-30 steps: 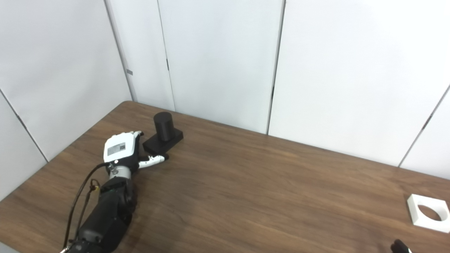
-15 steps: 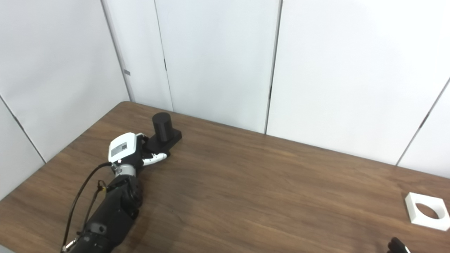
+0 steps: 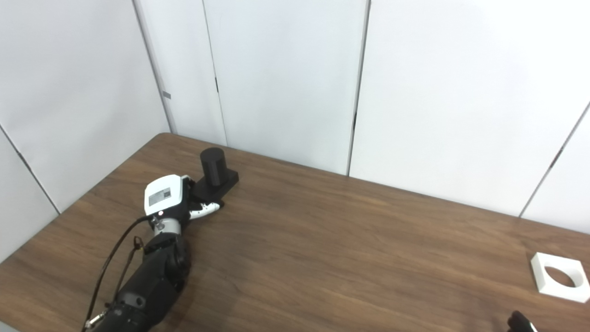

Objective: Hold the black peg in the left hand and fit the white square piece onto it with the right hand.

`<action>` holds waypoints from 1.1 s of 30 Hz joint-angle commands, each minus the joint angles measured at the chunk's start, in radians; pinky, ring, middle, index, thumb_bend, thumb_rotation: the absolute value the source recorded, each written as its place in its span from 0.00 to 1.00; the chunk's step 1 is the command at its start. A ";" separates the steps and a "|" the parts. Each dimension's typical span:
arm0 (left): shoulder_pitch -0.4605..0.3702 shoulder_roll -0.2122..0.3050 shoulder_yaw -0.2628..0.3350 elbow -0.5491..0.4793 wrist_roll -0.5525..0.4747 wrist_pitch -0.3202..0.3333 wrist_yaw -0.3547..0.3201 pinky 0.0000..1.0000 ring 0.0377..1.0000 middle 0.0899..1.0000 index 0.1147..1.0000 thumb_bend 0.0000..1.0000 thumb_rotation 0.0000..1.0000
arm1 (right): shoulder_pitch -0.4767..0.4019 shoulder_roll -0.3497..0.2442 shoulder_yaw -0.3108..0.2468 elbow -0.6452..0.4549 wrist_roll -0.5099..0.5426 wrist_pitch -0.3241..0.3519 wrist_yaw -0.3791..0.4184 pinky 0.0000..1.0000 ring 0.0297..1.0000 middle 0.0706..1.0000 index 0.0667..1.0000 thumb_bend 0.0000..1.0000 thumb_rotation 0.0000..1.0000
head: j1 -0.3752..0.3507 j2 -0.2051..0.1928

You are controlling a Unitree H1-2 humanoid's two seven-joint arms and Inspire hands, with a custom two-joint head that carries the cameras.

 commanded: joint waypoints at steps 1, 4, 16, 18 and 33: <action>-0.040 0.028 -0.007 0.003 0.013 0.005 0.029 0.77 0.81 0.77 0.62 0.84 0.48 | 0.007 0.011 0.002 -0.016 -0.012 0.012 -0.003 0.90 0.93 0.90 0.87 0.47 1.00 | 0.000 0.002; -0.034 0.028 -0.010 -0.001 -0.018 -0.014 0.055 0.77 0.81 0.76 0.58 0.81 0.44 | 0.007 0.011 0.002 -0.019 -0.006 0.015 0.001 0.91 0.94 0.91 0.88 0.47 1.00 | 0.000 0.002; -0.021 0.024 -0.009 -0.018 -0.110 -0.071 0.148 0.60 0.67 0.59 0.41 0.51 0.06 | 0.002 0.013 0.005 -0.008 -0.008 0.013 0.000 0.89 0.94 0.92 0.88 0.49 1.00 | -0.008 0.003; -0.015 0.021 -0.011 -0.038 -0.118 -0.064 0.140 0.60 0.68 0.60 0.41 0.51 0.05 | 0.000 0.016 0.006 -0.009 -0.012 0.015 -0.004 0.87 0.93 0.91 0.88 0.48 1.00 | -0.009 0.004; 0.097 -0.036 -0.057 -0.417 -0.126 0.001 -0.053 0.57 0.71 0.63 0.42 0.50 0.06 | -0.005 0.020 0.016 -0.012 -0.032 0.037 -0.013 0.91 0.94 0.92 0.88 0.50 1.00 | -0.055 0.019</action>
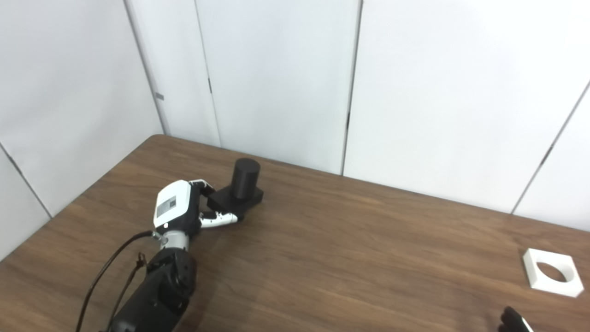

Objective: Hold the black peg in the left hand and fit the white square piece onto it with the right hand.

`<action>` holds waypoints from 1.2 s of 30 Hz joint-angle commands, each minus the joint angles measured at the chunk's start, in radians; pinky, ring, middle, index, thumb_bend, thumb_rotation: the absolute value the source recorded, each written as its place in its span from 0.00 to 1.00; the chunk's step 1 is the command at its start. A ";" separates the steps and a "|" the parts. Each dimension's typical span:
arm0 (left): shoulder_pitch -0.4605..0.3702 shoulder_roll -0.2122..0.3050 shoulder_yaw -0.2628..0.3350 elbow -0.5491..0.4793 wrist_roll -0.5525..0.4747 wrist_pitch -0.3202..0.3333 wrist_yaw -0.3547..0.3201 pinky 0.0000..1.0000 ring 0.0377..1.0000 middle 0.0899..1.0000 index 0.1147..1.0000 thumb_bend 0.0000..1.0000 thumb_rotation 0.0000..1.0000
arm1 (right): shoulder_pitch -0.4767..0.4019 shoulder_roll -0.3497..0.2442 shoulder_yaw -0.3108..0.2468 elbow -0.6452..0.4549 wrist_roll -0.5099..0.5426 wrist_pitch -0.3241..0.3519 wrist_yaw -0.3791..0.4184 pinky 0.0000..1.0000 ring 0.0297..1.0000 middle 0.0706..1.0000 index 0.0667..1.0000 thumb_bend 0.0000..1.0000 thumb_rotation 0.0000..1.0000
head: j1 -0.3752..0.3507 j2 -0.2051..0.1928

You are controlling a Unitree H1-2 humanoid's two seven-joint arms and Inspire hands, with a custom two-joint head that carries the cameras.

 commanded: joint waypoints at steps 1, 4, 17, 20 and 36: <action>-0.021 0.009 0.004 -0.089 0.031 0.004 -0.028 0.57 0.71 0.63 0.42 0.50 0.07 | -0.002 0.019 0.010 -0.012 -0.019 0.025 -0.005 0.91 0.94 0.92 0.88 0.50 1.00 | -0.009 0.004; 0.001 0.005 -0.008 -0.177 0.026 -0.001 -0.087 0.58 0.72 0.64 0.42 0.50 0.07 | -0.003 0.020 0.020 -0.019 -0.036 0.024 -0.008 0.91 0.93 0.91 0.88 0.47 1.00 | -0.038 0.016; 0.185 0.023 -0.068 -0.402 -0.276 -0.303 -0.336 0.65 0.72 0.69 0.42 0.49 0.05 | 0.010 0.046 0.062 -0.050 -0.070 0.018 -0.035 0.88 0.91 0.89 0.88 0.30 1.00 | -0.188 0.051; 0.239 0.005 -0.106 -0.429 -0.298 -0.350 -0.374 0.68 0.74 0.70 0.42 0.49 0.06 | 0.014 0.049 0.069 -0.053 -0.066 0.019 -0.040 0.89 0.92 0.90 0.88 0.30 1.00 | -0.214 0.057; 0.394 0.045 -0.324 -0.331 -0.120 -0.593 -0.456 0.76 0.80 0.73 0.43 0.50 0.05 | 0.029 0.055 0.114 -0.078 -0.106 0.022 -0.068 0.84 0.89 0.87 0.86 0.31 0.99 | -0.370 0.102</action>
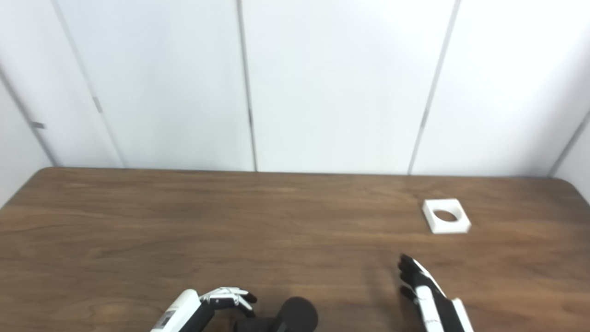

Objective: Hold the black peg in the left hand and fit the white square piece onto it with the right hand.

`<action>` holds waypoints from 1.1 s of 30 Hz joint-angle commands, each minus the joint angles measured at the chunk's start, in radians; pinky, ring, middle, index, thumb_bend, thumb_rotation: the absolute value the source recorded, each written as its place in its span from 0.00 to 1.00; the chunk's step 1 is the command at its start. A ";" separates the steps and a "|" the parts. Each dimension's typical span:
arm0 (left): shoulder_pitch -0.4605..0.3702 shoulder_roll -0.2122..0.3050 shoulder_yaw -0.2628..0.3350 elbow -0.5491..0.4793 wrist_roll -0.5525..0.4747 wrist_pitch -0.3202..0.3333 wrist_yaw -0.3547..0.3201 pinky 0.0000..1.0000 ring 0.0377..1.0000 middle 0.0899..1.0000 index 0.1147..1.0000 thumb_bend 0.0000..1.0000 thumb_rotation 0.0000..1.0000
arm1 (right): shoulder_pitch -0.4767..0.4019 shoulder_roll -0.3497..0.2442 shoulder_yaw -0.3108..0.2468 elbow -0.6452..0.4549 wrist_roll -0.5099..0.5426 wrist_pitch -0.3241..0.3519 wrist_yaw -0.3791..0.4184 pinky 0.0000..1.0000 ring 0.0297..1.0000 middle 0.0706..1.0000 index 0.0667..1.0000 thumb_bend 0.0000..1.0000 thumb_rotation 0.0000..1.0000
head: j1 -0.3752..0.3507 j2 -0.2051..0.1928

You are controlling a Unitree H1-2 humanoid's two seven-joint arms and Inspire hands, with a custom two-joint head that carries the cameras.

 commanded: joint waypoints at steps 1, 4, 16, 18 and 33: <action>0.027 0.018 -0.045 0.034 0.048 0.007 -0.064 0.79 0.80 0.73 0.43 0.50 0.05 | 0.021 0.050 0.021 -0.032 -0.002 0.001 0.009 0.85 0.89 0.87 0.85 0.31 0.98 | -0.008 0.006; 0.035 0.020 -0.046 0.039 0.106 0.015 -0.044 0.85 0.80 0.73 0.42 0.50 0.05 | 0.021 0.049 0.029 -0.031 -0.012 -0.002 0.006 0.85 0.89 0.87 0.86 0.30 0.99 | -0.016 0.013; 0.047 0.004 -0.021 0.017 0.324 0.048 0.004 0.81 0.78 0.70 0.42 0.50 0.05 | 0.020 0.045 0.034 -0.045 -0.013 0.008 0.006 0.85 0.89 0.87 0.86 0.31 1.00 | -0.020 0.035; 0.049 -0.003 -0.017 0.014 0.359 0.052 0.004 0.81 0.78 0.70 0.42 0.51 0.05 | 0.021 0.047 0.029 -0.052 -0.004 0.020 0.005 0.84 0.89 0.87 0.86 0.32 0.99 | -0.026 0.039; 0.038 -0.031 0.012 0.034 0.387 0.043 0.009 0.81 0.77 0.69 0.42 0.51 0.05 | -0.203 -0.248 -0.046 -0.172 -0.261 0.264 0.130 0.82 0.87 0.87 0.83 0.62 0.14 | -0.148 0.063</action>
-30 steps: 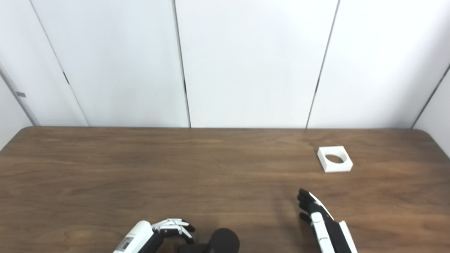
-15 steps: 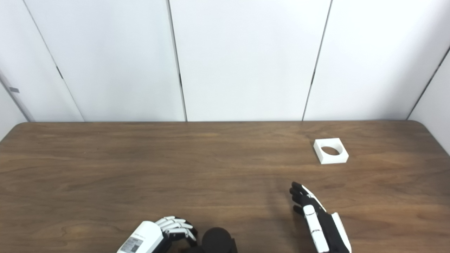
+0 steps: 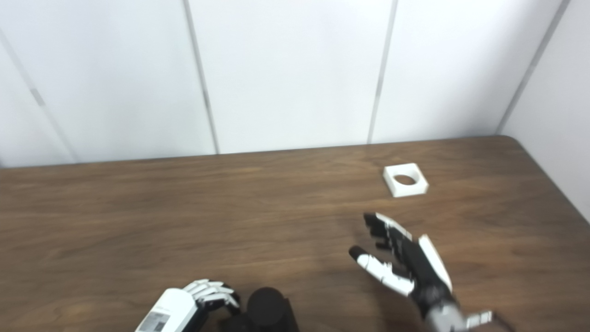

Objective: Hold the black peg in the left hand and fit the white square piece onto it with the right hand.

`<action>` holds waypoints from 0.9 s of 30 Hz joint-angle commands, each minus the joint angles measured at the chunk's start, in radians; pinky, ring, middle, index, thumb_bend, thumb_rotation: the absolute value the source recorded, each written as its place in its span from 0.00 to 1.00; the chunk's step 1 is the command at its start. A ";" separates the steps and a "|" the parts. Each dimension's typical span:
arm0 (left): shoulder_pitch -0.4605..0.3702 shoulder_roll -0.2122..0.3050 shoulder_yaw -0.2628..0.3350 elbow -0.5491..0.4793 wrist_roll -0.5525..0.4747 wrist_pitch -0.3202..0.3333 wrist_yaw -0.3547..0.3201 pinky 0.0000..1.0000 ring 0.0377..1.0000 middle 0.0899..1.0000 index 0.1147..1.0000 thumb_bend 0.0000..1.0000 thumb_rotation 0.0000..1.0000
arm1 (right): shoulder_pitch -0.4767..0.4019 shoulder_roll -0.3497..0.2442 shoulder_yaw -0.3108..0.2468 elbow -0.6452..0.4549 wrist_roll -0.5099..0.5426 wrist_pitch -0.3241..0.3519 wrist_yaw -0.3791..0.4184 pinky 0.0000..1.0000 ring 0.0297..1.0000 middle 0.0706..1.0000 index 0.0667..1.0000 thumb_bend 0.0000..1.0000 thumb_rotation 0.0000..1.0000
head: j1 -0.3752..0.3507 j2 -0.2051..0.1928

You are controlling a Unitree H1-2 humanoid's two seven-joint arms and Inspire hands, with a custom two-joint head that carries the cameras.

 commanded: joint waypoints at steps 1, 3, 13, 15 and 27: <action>0.001 0.015 0.015 0.051 0.038 0.050 -0.029 0.80 0.77 0.69 0.42 0.51 0.05 | -0.073 -0.091 -0.013 -0.033 -0.076 0.018 0.046 0.86 0.88 0.87 0.83 0.66 0.14 | -0.005 0.004; 0.000 0.015 0.017 0.052 0.032 0.050 -0.031 0.80 0.77 0.69 0.42 0.51 0.05 | -0.129 -0.169 -0.029 -0.005 -0.123 0.025 0.098 0.90 0.90 0.88 0.82 0.71 0.13 | -0.015 0.008; -0.003 0.020 0.029 0.041 0.019 0.054 -0.052 0.78 0.76 0.69 0.42 0.51 0.05 | -0.367 -0.302 -0.009 0.170 -0.340 0.026 0.294 0.86 0.95 0.93 0.82 0.84 0.09 | -0.039 0.029; -0.002 0.020 0.030 0.035 0.020 0.056 -0.063 0.78 0.76 0.69 0.42 0.51 0.05 | -0.421 -0.326 0.025 0.224 -0.376 0.023 0.314 0.87 0.97 0.94 0.82 0.85 0.11 | -0.041 0.031; 0.006 0.023 0.040 0.020 0.011 0.056 -0.086 0.77 0.75 0.69 0.42 0.51 0.05 | -0.648 -0.390 0.213 0.520 -0.520 -0.097 0.346 0.97 1.00 0.96 0.81 0.88 0.15 | -0.058 0.040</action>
